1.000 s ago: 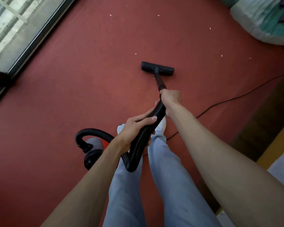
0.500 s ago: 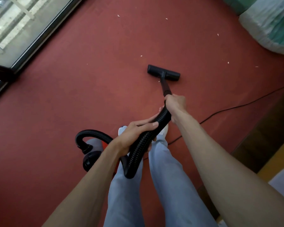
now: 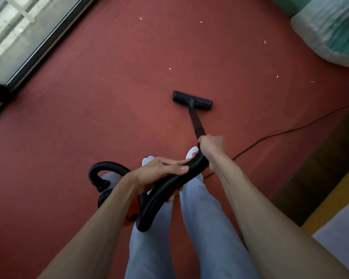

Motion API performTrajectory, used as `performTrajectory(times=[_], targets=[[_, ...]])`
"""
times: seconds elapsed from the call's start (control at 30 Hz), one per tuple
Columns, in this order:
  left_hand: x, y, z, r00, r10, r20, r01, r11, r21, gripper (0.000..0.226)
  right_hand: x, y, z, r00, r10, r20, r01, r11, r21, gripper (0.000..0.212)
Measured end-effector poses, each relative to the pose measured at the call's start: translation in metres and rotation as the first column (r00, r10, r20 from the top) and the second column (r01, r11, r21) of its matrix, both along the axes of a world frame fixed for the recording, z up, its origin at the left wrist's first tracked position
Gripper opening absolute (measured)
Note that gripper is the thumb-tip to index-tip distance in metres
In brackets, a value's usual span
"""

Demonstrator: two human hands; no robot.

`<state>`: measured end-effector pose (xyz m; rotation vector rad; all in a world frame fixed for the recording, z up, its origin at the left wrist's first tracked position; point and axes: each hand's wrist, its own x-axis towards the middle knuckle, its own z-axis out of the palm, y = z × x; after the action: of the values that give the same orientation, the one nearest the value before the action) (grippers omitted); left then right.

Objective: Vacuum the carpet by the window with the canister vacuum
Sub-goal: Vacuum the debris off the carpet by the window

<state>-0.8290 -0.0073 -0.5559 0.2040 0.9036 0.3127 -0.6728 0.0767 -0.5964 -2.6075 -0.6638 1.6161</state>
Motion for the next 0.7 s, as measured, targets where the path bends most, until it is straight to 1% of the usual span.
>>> performTrajectory(times=[0.07, 0.13, 0.2, 0.27, 0.37, 0.47, 0.57, 0.7], targets=[[0.002, -0.005, 0.001, 1.000, -0.008, 0.007, 0.008, 1.000, -0.017, 0.041, 0.000, -0.005, 0.000, 1.000, 0.018, -0.016, -0.018, 1.000, 0.003, 0.026], [0.008, -0.004, -0.003, 0.997, 0.064, -0.051, -0.064, 0.998, -0.016, 0.039, -0.005, 0.008, -0.004, 0.996, 0.090, 0.003, -0.090, 0.995, 0.040, 0.032], [0.012, 0.002, -0.007, 0.989, 0.117, -0.089, -0.117, 0.993, 0.004, 0.038, -0.009, 0.023, -0.008, 0.995, 0.098, 0.029, -0.100, 0.993, 0.071, 0.037], [0.011, 0.009, -0.008, 0.992, 0.093, -0.088, -0.092, 0.996, 0.009, 0.042, -0.004, 0.027, -0.006, 0.996, 0.078, 0.035, -0.081, 0.994, 0.074, 0.032], [0.012, 0.012, -0.002, 0.998, -0.057, -0.033, 0.057, 0.998, 0.026, 0.043, 0.015, 0.008, 0.008, 0.999, -0.006, 0.032, 0.005, 1.000, 0.029, 0.018], [0.017, 0.008, 0.004, 0.993, -0.113, 0.016, 0.113, 0.993, 0.029, 0.042, 0.031, -0.009, 0.022, 0.998, -0.060, 0.030, 0.059, 0.998, 0.020, 0.013], [0.019, 0.003, 0.005, 0.993, -0.113, 0.030, 0.112, 0.993, 0.039, 0.044, 0.036, -0.011, 0.028, 0.999, -0.038, 0.006, 0.038, 0.999, 0.027, 0.012], [0.022, -0.002, 0.001, 0.999, -0.018, 0.045, 0.017, 0.999, 0.037, 0.049, 0.028, 0.003, 0.018, 0.999, 0.039, -0.006, -0.039, 0.999, 0.037, 0.013]])
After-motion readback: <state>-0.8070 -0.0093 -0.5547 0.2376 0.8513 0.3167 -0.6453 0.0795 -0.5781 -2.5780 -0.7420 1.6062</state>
